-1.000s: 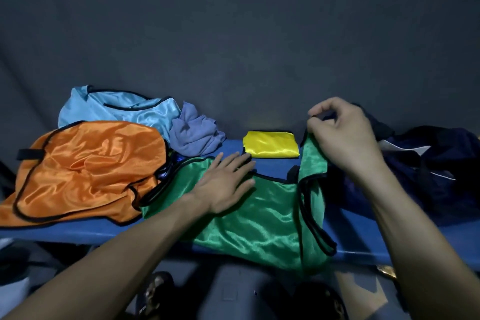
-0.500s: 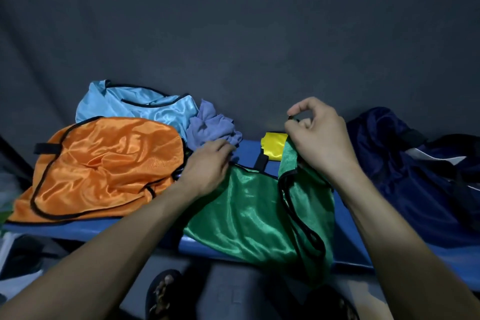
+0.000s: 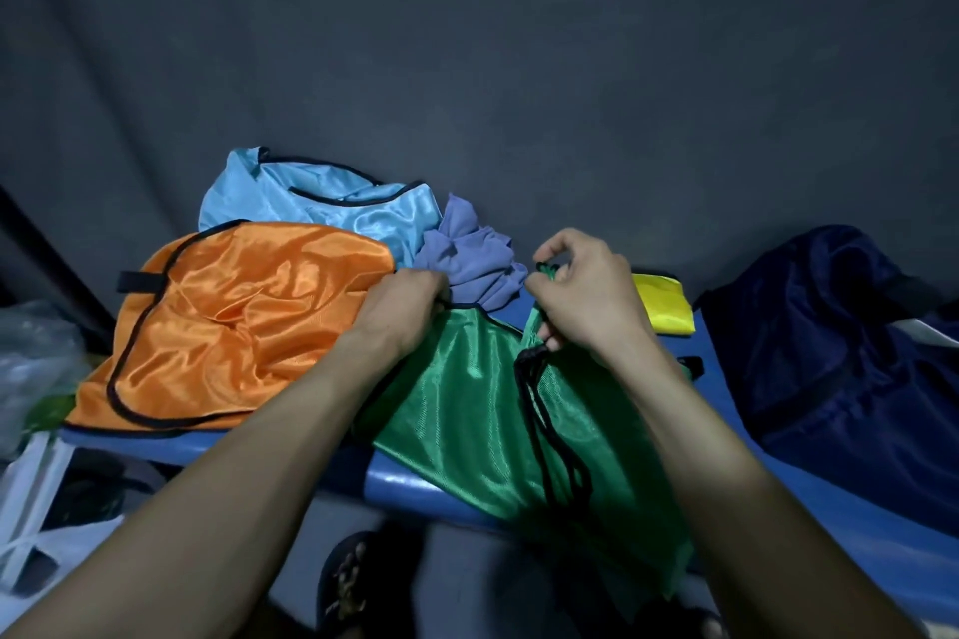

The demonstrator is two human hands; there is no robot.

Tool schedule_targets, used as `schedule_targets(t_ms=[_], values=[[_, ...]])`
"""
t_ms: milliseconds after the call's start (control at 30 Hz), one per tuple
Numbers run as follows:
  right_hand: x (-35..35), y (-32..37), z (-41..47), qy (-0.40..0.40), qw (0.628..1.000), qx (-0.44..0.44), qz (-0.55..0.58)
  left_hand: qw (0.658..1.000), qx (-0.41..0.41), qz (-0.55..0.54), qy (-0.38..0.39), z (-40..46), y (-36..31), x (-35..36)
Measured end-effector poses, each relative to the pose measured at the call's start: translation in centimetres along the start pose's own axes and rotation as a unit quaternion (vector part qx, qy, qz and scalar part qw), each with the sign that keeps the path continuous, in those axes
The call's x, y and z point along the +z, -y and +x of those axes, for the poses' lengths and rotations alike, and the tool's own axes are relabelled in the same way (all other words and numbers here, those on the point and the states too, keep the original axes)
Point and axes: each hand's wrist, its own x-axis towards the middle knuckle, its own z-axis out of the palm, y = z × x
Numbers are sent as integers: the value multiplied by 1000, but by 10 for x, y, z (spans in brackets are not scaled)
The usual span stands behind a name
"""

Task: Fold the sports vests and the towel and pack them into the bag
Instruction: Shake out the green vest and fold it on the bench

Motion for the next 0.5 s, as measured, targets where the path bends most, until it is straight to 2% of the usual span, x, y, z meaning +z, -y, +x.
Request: schedule_targets(t_ms=[67,133,200,267,333,367,433,500], values=[[6,-1,5,2,1000,-1,-2,999,23,26,-17,0,-4,-3],[12,0,10,2,1000,-8,-13,995,83,10,-61,-2,-11,-5],[18,2,15,-4,1000,-16,-22,990,141,-8,-7,-10,-17,-5],[28,3,23,-12,999,-18,-35,982,140,109,65,-16,-18,-1],[43,3,34,-25,998,-23,-60,978,113,169,53,-16,-8,1],[49,4,38,-23,996,-26,-77,983,111,139,31,-16,-3,-2],[60,5,41,35,996,-24,-83,995,104,-9,-1,-18,0,-10],[60,3,37,100,994,-5,-45,989,44,-143,14,-20,-3,-18]])
